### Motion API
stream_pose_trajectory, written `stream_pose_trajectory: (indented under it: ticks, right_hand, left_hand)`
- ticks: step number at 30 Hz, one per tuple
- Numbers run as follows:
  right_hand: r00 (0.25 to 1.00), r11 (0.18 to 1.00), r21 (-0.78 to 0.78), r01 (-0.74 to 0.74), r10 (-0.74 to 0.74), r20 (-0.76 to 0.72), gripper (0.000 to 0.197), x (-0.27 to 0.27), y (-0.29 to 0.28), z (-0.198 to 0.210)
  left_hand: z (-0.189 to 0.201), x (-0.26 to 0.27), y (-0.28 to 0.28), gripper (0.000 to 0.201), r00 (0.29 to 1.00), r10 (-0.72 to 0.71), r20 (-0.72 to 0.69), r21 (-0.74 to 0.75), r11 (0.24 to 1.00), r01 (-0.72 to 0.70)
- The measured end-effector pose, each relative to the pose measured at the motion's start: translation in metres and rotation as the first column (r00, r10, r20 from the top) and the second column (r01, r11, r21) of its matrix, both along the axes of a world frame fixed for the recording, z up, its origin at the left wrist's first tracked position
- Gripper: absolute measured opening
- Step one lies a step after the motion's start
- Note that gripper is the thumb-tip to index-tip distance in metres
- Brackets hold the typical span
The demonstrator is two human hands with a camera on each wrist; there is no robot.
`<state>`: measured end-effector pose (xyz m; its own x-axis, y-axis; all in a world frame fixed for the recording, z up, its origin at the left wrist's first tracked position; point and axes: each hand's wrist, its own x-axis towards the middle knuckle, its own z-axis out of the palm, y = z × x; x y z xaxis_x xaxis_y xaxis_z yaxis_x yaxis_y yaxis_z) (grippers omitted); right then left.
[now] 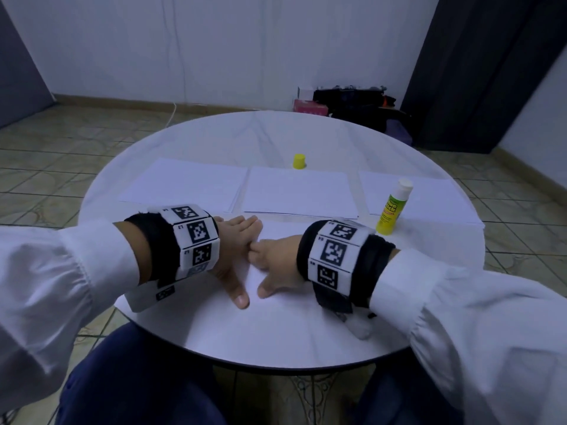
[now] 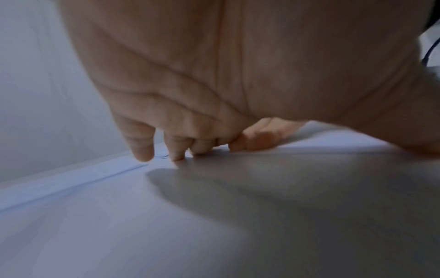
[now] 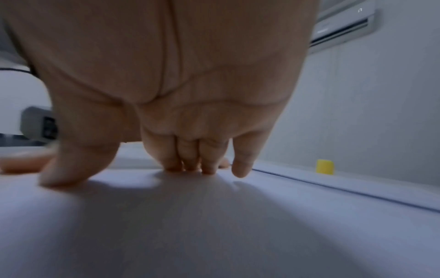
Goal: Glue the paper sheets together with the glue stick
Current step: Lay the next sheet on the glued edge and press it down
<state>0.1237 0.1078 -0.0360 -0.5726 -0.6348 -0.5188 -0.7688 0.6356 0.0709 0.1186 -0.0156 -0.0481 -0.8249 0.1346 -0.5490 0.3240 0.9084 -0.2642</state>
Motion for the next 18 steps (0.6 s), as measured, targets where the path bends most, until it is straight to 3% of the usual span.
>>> stream_pose_trajectory:
  ticks: [8,18]
  right_hand:
    - [0.942,0.939,0.109,0.325,-0.332,0.056,0.121,-0.039,0.086,0.007]
    - [0.924,0.912,0.179,0.368,-0.381,0.040,0.128,-0.039,0.140,0.001]
  left_hand:
    - [-0.002,-0.005,-0.008,0.143,1.000,0.000,0.011,0.014,1.000,0.000]
    - [0.005,-0.007,0.004,0.144,1.000,0.007,0.022,-0.074,0.997,-0.006]
